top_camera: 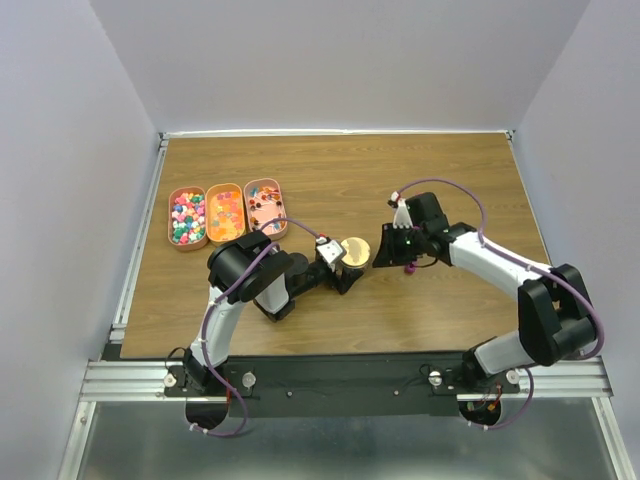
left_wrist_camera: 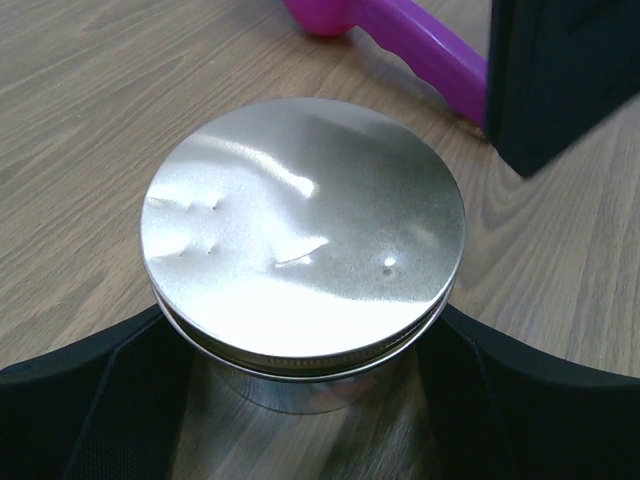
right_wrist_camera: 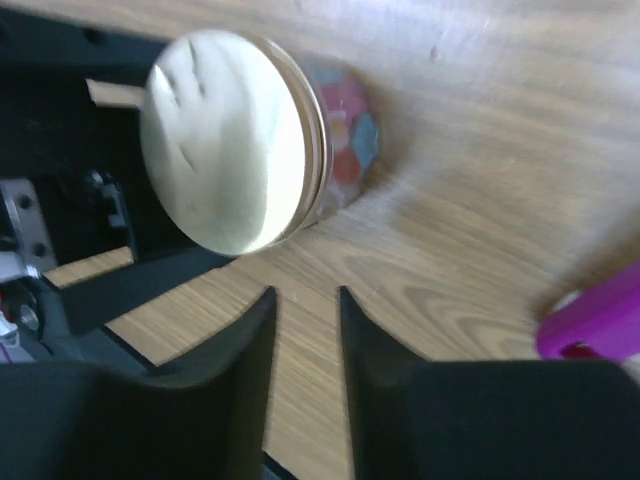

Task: Pack the candies
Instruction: Screw the bottle lid onto the packing bottle.

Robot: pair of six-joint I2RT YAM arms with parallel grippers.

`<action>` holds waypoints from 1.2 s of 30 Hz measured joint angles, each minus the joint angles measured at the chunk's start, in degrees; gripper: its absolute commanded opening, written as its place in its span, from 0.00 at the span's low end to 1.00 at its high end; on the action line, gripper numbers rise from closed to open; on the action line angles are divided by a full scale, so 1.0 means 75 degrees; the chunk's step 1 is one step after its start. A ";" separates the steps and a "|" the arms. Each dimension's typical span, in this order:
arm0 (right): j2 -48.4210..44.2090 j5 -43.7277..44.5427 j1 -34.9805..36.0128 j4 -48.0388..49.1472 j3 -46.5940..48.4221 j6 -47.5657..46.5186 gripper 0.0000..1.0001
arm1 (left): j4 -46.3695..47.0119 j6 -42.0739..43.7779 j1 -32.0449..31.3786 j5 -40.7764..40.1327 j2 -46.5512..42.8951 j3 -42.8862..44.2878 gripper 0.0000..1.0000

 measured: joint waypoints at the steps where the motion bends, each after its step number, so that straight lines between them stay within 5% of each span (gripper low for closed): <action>1: 0.0061 0.0038 -0.0058 -0.0248 0.0251 -0.0134 0.51 | 0.0000 0.0003 0.0000 0.0000 -0.0003 -0.0006 0.74; 13: 0.2675 -0.0207 -0.0160 -0.2463 0.4835 -0.2238 0.54 | 0.0003 0.0058 0.0000 0.0032 -0.0052 -0.0082 0.74; 36: 0.4261 -0.0475 0.0420 -0.4704 0.6196 -0.3573 0.46 | 0.0003 0.0064 0.0003 0.0041 -0.0052 -0.0079 0.74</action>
